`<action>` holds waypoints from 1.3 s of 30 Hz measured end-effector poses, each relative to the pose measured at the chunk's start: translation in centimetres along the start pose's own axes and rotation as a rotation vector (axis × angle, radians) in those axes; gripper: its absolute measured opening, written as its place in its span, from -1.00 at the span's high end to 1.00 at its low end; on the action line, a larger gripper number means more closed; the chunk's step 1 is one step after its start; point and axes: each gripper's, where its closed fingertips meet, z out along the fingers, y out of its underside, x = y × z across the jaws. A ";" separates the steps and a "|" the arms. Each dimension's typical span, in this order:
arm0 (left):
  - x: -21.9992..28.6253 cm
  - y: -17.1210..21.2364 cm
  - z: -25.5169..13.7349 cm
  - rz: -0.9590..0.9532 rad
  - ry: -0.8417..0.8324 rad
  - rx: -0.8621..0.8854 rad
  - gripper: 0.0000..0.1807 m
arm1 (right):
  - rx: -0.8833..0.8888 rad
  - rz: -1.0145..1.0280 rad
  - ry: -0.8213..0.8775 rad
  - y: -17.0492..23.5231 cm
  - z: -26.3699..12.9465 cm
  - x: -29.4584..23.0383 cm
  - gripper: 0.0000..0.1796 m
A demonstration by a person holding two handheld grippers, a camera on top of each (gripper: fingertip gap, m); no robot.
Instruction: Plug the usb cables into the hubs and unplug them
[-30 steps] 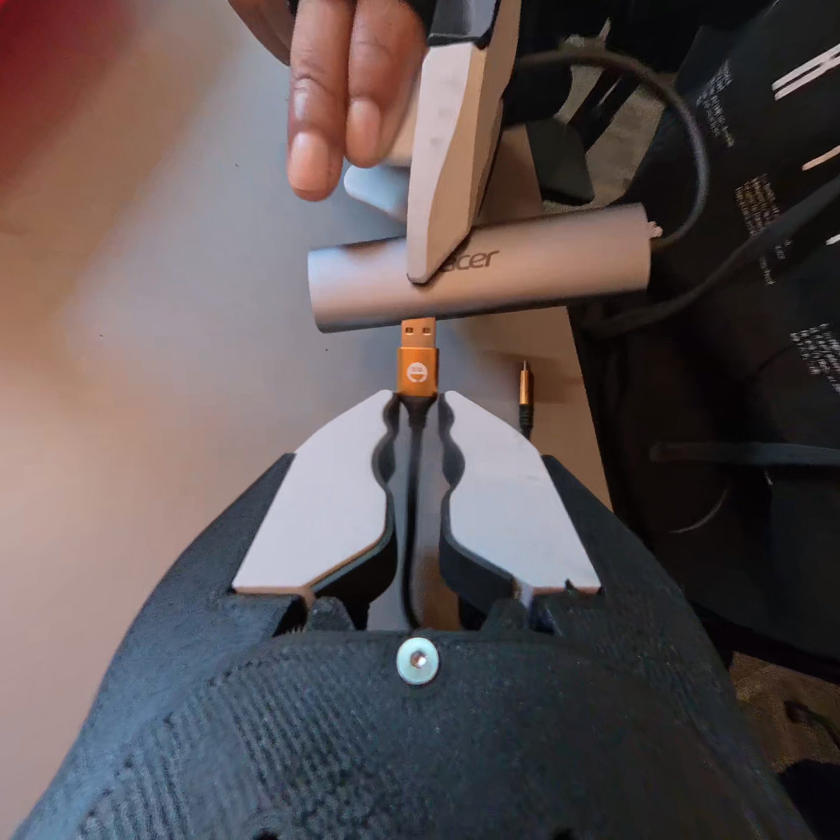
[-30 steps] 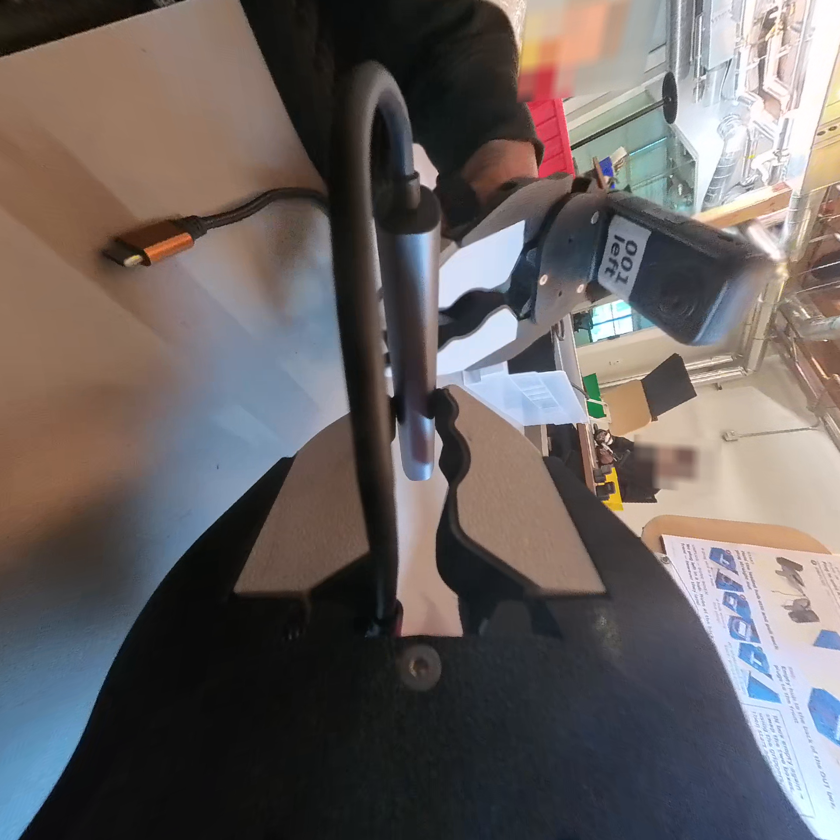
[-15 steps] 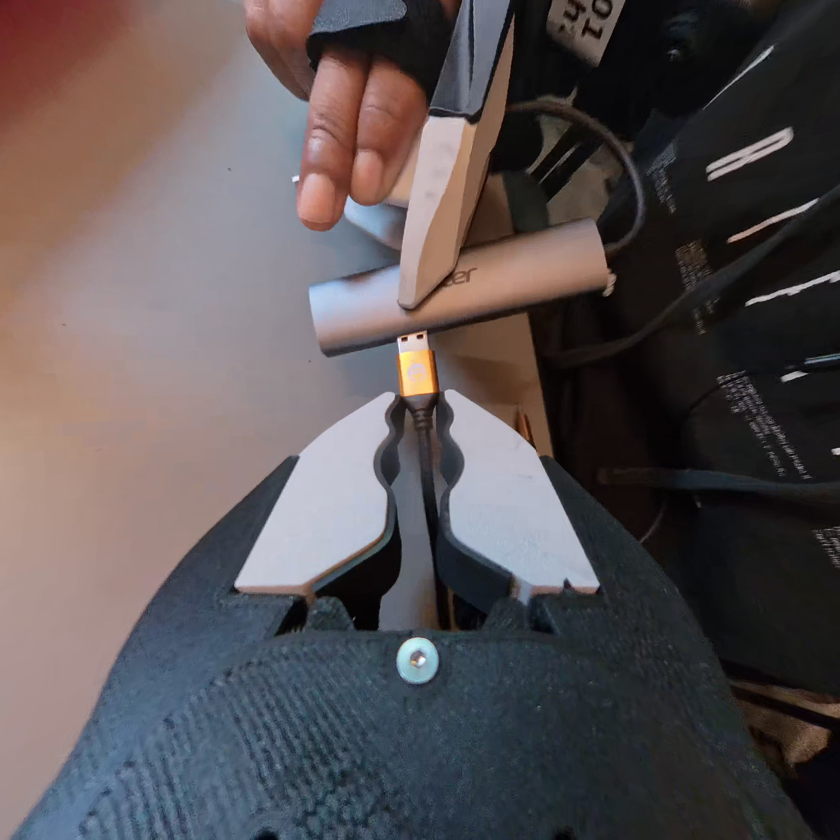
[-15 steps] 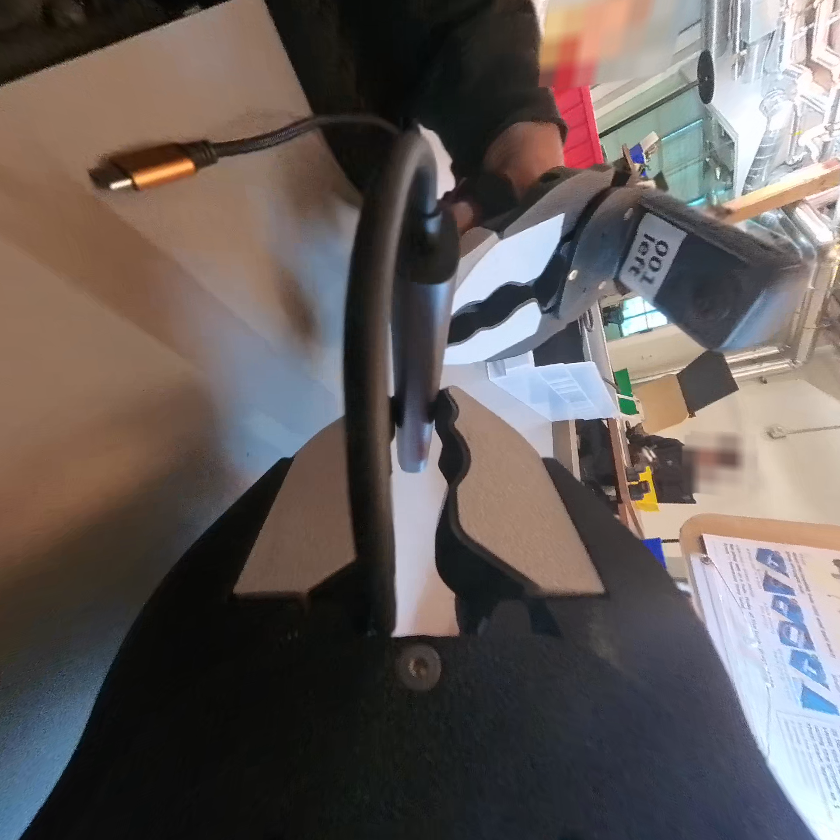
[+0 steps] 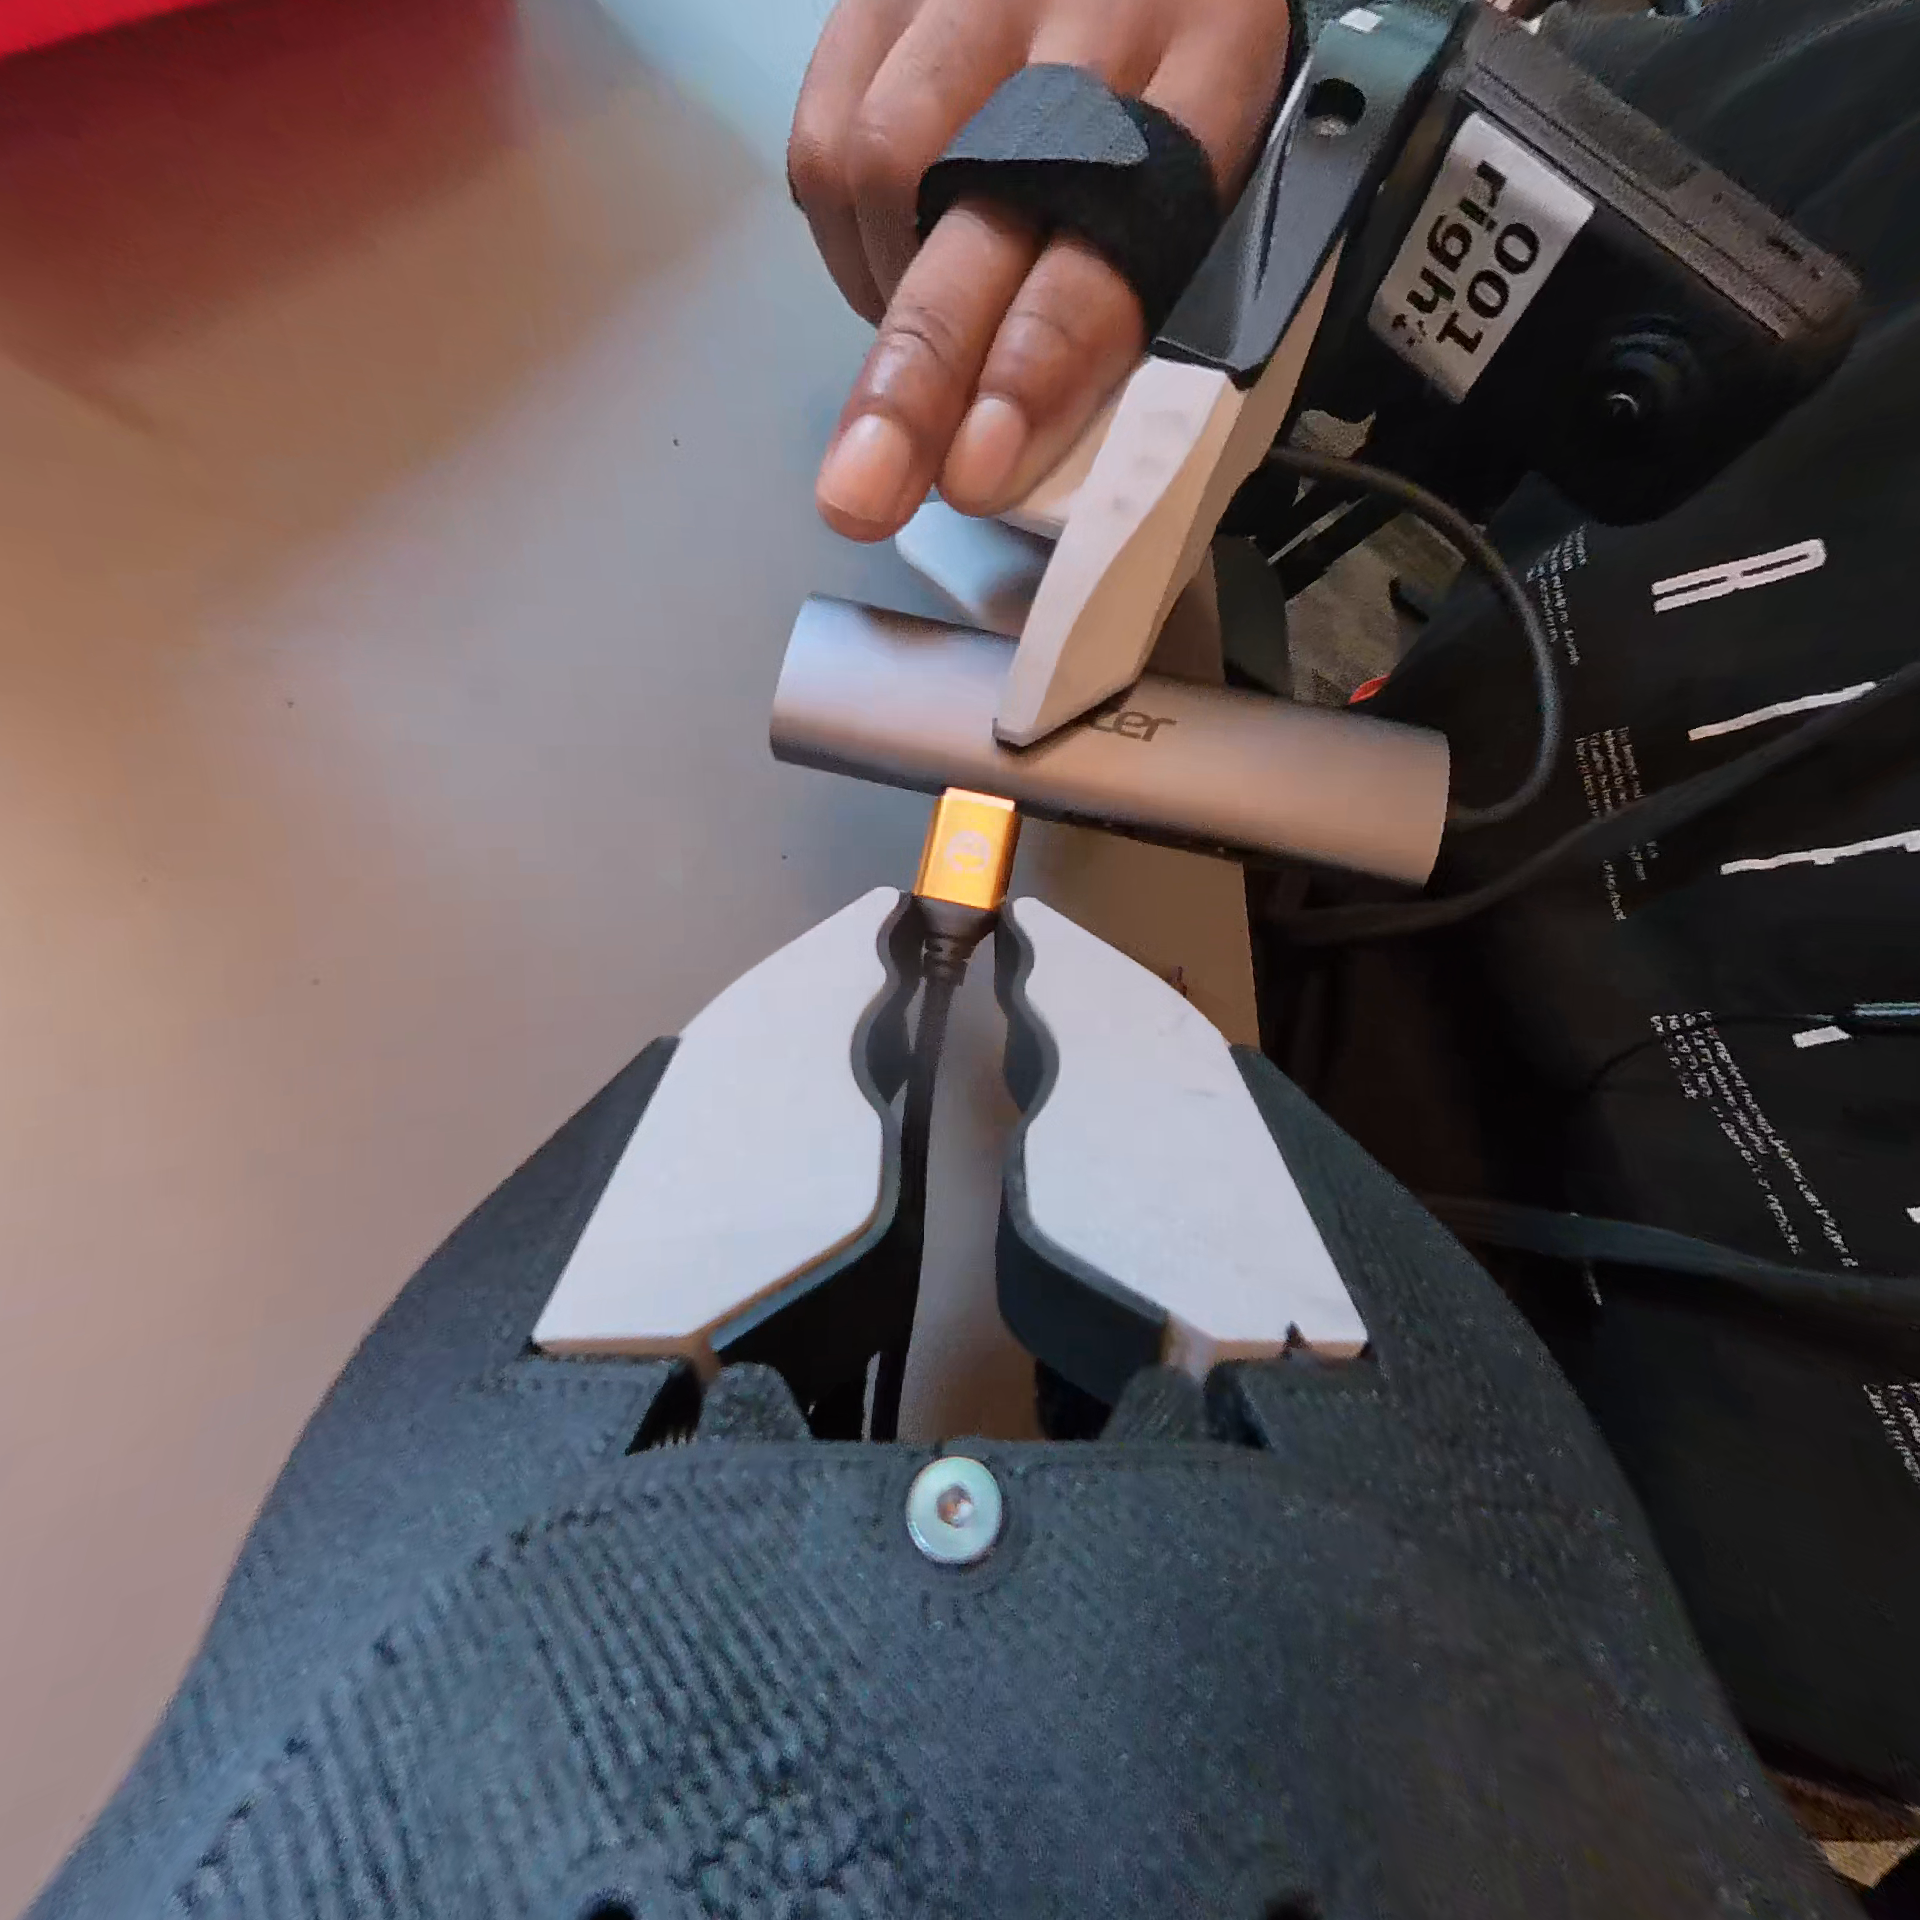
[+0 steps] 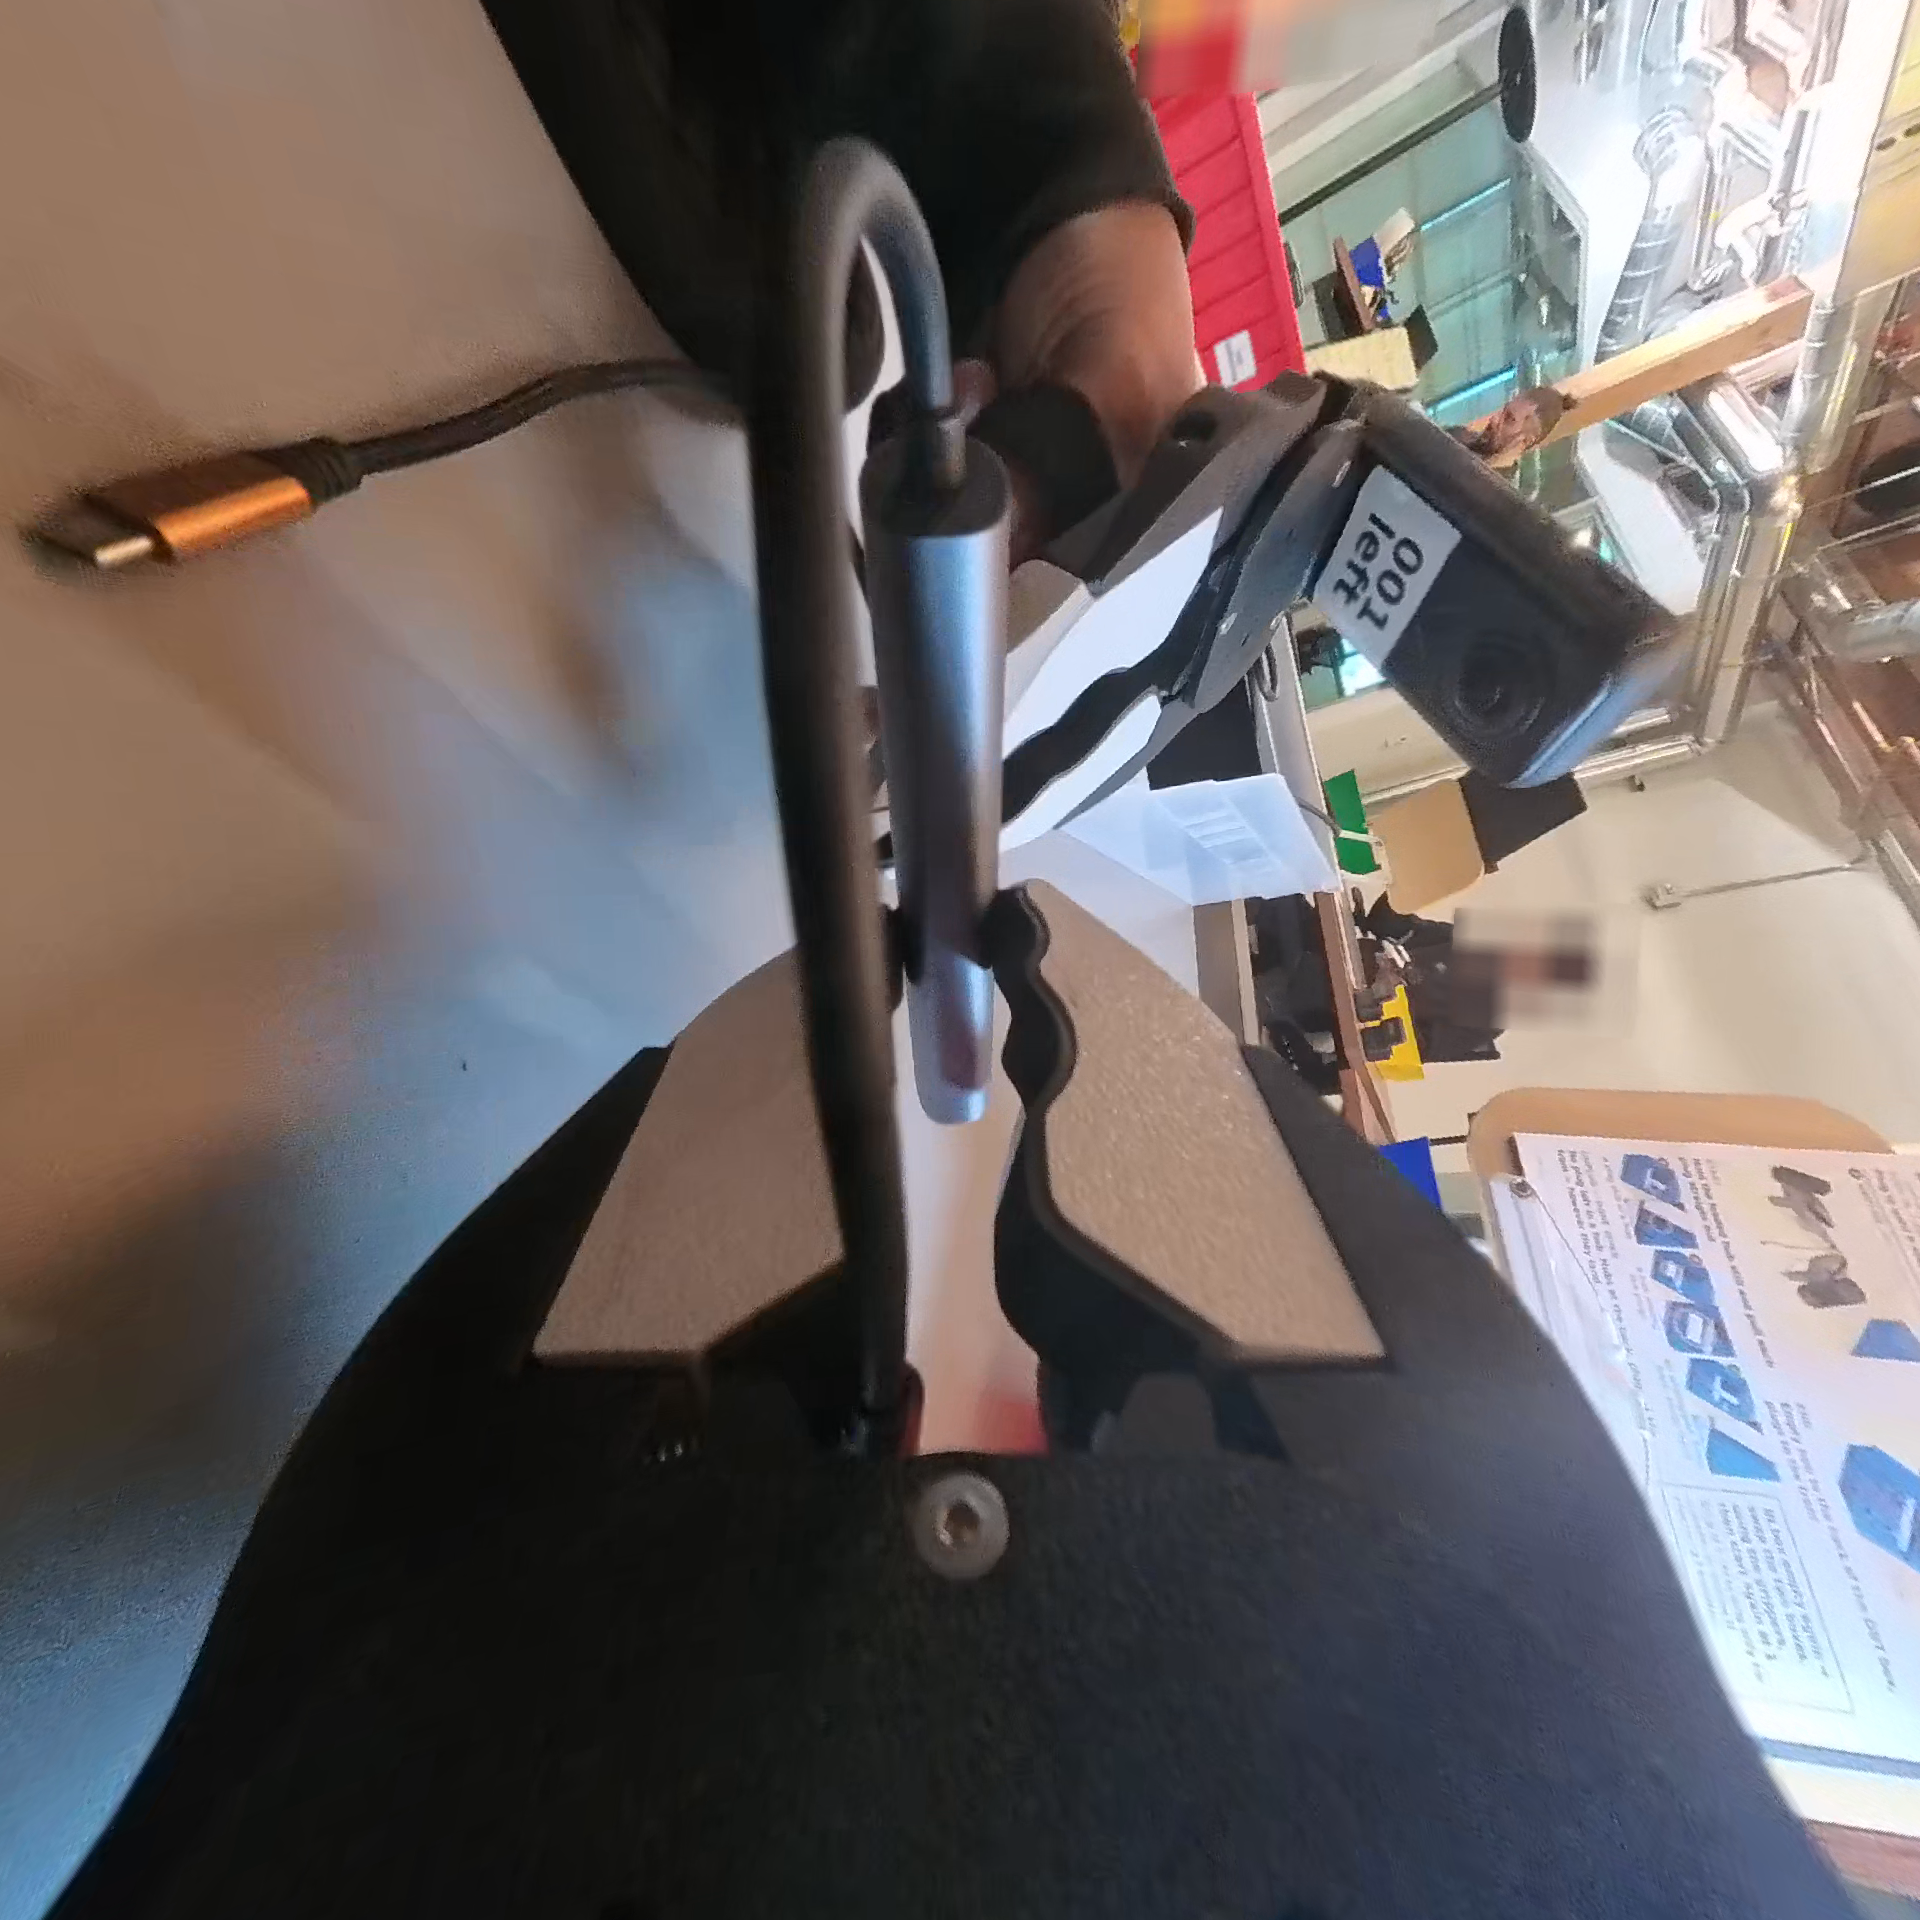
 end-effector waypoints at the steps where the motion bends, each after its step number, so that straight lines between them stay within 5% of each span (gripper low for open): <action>1: 0.2 -0.1 0.0 0.014 0.000 0.002 0.85 | 0.011 0.012 0.002 -0.1 0.0 0.0 0.81; 8: -1.1 -1.9 -1.4 -0.021 -0.053 0.102 0.84 | -0.043 0.113 0.059 1.8 0.5 1.7 0.81; 14: -3.9 -1.8 -3.7 -0.147 -0.142 0.180 0.84 | -0.126 0.220 0.053 2.7 0.1 3.1 0.53; 20: -3.7 -2.2 -3.1 -0.144 -0.162 0.194 0.84 | -0.272 0.171 0.064 3.1 0.8 3.2 0.47; 28: -3.4 -2.3 -2.2 -0.124 -0.170 0.197 0.84 | -0.269 0.082 0.088 4.6 1.0 2.5 0.82; 33: -2.8 -3.0 -2.9 -0.010 -0.166 0.233 0.82 | -0.239 0.129 0.107 4.6 0.6 3.1 0.82; 39: -1.8 -5.9 -7.4 0.123 -0.179 0.471 0.77 | -0.208 0.260 0.189 5.5 -0.9 5.4 0.82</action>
